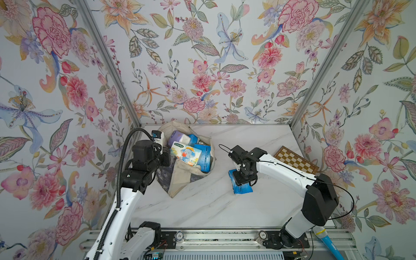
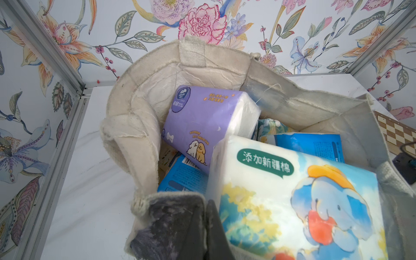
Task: Put tissues into the canvas bag
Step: Pick up the pack of facial tissues from the center of the board, then place the pack of facial tissues in the canvas bag.
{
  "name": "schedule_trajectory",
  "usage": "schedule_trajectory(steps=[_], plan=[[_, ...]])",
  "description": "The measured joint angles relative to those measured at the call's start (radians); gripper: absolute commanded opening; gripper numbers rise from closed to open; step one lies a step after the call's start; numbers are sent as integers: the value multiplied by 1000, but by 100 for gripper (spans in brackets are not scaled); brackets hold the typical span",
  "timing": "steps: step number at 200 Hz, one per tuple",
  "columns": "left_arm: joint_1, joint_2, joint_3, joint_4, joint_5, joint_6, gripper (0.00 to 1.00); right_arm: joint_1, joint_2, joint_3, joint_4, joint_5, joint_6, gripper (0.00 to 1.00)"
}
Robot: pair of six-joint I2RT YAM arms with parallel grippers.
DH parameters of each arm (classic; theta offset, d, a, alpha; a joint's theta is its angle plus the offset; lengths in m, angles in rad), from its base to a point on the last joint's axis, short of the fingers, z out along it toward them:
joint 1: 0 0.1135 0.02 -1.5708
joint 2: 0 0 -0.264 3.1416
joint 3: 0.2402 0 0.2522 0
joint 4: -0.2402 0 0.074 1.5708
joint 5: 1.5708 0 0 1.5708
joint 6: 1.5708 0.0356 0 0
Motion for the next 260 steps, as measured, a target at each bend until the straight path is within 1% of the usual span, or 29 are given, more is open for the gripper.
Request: schedule_trajectory(steps=[38, 106, 167, 219, 260], plan=[[0, 13, 6, 1, -3, -8, 0, -58, -1, 91, 3, 15, -43, 53], [-1, 26, 18, -4, -22, -8, 0, -136, 13, 318, 6, 53, -136, 52], [-1, 35, 34, -19, -26, -12, 0, -137, 105, 610, 10, 68, -220, 51], [-1, 37, 35, -21, -27, -15, 0, -122, 216, 911, 39, 69, -288, 51], [-1, 56, 47, -20, -34, -16, 0, -79, 287, 1048, 122, 41, -327, 50]])
